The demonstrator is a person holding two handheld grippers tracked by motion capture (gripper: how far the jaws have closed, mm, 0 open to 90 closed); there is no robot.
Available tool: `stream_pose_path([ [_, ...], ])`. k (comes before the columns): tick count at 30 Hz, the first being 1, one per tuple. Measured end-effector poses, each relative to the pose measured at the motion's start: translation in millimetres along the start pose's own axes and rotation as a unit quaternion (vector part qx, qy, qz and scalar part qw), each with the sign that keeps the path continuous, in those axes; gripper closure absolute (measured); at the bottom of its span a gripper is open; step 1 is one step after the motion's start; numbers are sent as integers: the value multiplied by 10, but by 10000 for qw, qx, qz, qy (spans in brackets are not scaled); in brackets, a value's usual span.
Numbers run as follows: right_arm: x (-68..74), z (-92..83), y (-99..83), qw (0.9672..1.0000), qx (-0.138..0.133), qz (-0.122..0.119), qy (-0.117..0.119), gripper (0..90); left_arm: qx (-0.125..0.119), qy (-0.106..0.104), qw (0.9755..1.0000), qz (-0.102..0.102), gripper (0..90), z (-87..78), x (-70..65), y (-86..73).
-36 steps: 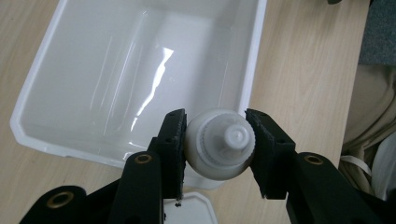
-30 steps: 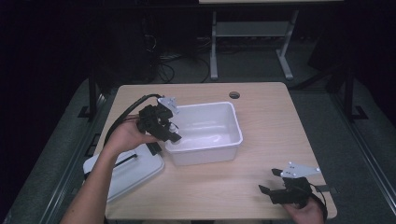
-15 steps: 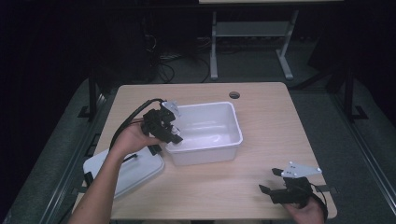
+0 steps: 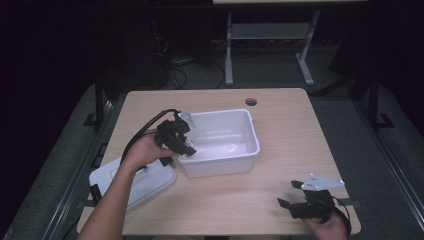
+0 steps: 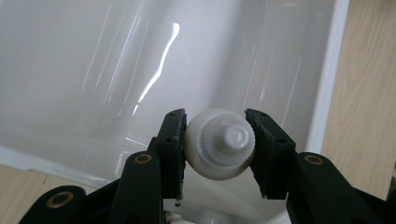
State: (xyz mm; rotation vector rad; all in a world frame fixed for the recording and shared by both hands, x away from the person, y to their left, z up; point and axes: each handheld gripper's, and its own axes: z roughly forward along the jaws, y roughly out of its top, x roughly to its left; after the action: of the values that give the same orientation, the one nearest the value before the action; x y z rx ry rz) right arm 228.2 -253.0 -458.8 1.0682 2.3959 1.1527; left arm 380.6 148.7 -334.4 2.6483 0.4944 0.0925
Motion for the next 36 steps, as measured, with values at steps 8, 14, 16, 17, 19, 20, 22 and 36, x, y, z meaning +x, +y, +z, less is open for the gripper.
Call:
stream_pose_path([
  [8, 3, -6, 0, 10000, 2, 4, -6, 200, 48, -44, 10000, -47, 594, 21, 17, 2],
  [14, 2, -7, 0, 10000, 1, 6, -1, 200, 139, -5, 9999, -1, 590, 35, 9, 18],
  [16, 3, -7, 0, 10000, 1, 2, -1, 200, 189, 5, 9998, 23, 589, 53, 1, 26],
  [17, 4, -7, 1, 10000, 1, 3, -4, 200, 209, -15, 9998, 35, 590, 64, 1, 28],
  [19, 3, -9, 0, 10000, -4, 3, -7, 199, 245, -28, 9997, 35, 594, 82, -4, 30],
  [20, 2, -10, -1, 10000, -7, 0, -13, 199, 260, -23, 9996, 59, 595, 85, -7, 32],
  [22, -1, -12, -3, 10000, -9, -8, -19, 199, 257, -32, 9996, 75, 594, 88, -12, 34],
  [36, 4, -15, -1, 10000, -11, -2, -22, 198, 219, -18, 9997, 129, 708, 9, -40, 44],
])
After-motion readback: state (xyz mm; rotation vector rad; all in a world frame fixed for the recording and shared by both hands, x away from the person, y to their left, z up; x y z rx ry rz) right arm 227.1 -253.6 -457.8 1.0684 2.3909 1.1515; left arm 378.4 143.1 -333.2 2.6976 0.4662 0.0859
